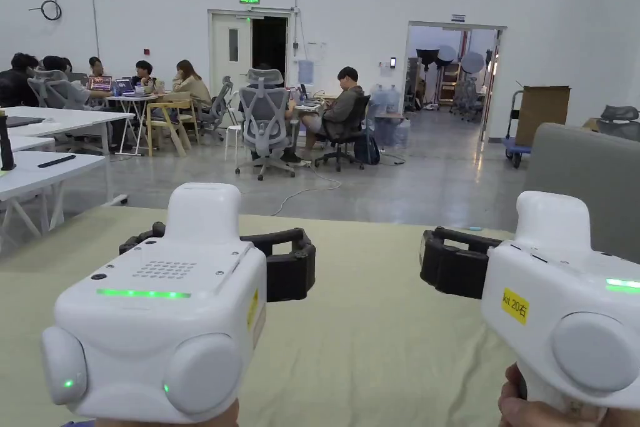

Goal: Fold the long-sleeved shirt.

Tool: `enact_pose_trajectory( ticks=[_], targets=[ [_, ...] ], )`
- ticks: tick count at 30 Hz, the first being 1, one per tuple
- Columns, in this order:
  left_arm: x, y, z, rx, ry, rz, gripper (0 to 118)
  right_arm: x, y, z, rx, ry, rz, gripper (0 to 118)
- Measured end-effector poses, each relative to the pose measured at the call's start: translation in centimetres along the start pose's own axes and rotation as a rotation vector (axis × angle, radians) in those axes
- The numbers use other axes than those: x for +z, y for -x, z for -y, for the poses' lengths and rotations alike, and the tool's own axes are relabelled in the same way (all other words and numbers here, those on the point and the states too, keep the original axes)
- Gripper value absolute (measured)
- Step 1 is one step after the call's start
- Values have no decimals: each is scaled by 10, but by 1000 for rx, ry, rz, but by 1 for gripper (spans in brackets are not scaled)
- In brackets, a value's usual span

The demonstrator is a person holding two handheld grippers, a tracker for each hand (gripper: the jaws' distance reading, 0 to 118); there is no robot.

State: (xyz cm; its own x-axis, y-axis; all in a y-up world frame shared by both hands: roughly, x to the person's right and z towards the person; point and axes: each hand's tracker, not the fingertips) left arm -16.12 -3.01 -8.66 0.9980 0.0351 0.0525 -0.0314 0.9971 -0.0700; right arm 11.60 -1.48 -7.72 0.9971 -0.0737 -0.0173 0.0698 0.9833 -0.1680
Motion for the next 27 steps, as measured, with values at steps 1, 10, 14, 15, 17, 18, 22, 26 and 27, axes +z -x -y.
enact_pose_trajectory(
  ticks=[1, 10, 14, 15, 17, 18, 22, 26, 27],
  targets=[
    [0, 0, 0, 0, 0, -1, 115, 0, 0, 0, 3, -2, 3, 118],
    [-1, 2, 0, 6, 9, -2, 115, 2, 2, -1, 9, -3, -3, 118],
    [0, 2, -2, 6, 6, -3, 115, 3, 4, -2, 14, -6, -6, 118],
    [0, 2, -2, 7, 5, -2, 115, 3, 4, -2, 16, -8, -5, 118],
    [0, 2, -3, 7, 3, 0, 115, 3, 5, -3, 21, -8, -4, 118],
    [0, 1, -4, 6, 3, 2, 115, 3, 5, -3, 22, -9, -4, 118],
    [0, 0, -4, -2, 1, 3, 115, 4, 5, -4, 28, -14, 0, 118],
    [1, 0, -6, -4, 8, 7, 115, 4, 5, -4, 28, -15, -4, 118],
    [1, 0, -6, -4, 3, -1, 115, 4, 5, -4, 28, -15, -5, 118]
  ],
)
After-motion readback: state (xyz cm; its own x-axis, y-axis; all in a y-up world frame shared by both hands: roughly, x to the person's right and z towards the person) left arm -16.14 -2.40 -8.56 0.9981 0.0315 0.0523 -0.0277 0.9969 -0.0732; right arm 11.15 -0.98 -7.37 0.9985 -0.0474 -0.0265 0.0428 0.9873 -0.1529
